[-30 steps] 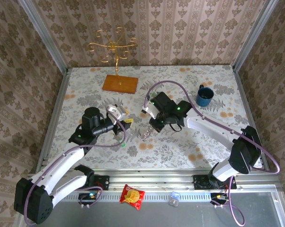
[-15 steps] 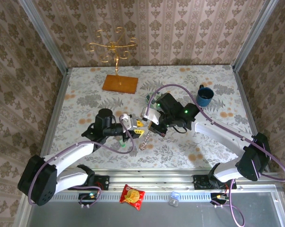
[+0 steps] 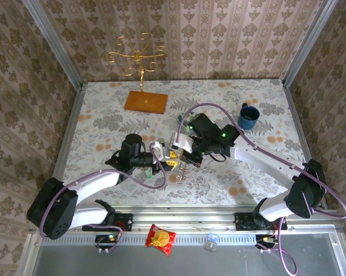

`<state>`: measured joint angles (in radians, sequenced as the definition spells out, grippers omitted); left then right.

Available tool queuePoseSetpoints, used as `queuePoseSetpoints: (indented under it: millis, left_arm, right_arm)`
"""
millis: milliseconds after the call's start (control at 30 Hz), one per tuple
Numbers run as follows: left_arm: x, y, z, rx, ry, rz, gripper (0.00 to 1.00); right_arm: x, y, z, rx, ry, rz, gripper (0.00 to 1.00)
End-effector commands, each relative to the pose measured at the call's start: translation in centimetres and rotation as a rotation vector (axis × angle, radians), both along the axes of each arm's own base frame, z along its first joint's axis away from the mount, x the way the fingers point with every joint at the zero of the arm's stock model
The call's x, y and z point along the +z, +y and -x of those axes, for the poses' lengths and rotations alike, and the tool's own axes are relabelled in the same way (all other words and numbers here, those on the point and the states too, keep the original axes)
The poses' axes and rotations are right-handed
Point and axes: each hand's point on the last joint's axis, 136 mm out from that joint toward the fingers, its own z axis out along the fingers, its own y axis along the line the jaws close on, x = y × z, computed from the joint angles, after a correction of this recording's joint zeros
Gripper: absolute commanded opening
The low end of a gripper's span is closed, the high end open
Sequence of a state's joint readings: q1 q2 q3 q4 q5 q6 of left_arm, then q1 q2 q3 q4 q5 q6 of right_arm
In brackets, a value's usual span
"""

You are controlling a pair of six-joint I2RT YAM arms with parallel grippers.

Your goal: Put the keys on the keyring

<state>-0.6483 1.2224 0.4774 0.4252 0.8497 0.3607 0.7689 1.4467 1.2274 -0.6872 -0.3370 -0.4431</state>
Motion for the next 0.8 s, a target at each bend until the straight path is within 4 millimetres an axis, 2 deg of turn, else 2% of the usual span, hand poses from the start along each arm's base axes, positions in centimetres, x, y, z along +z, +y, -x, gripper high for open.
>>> queuePoseSetpoints:
  millis: [0,533,767]
  left_arm:
    - [0.0,-0.3,0.6,-0.042,-0.019,0.018,0.26]
    - [-0.1,-0.6,1.3,-0.074,-0.001,0.036,0.22]
    - [-0.2,-0.8,1.4,-0.087,0.006,0.047,0.0]
  right_arm:
    - [1.0,1.0,-0.2,0.029,-0.031,-0.025,0.0]
    - [0.1,1.9,0.4,0.064,-0.017,-0.01,0.0]
    - [0.0,2.8,1.2,0.092,0.03,-0.066,0.0]
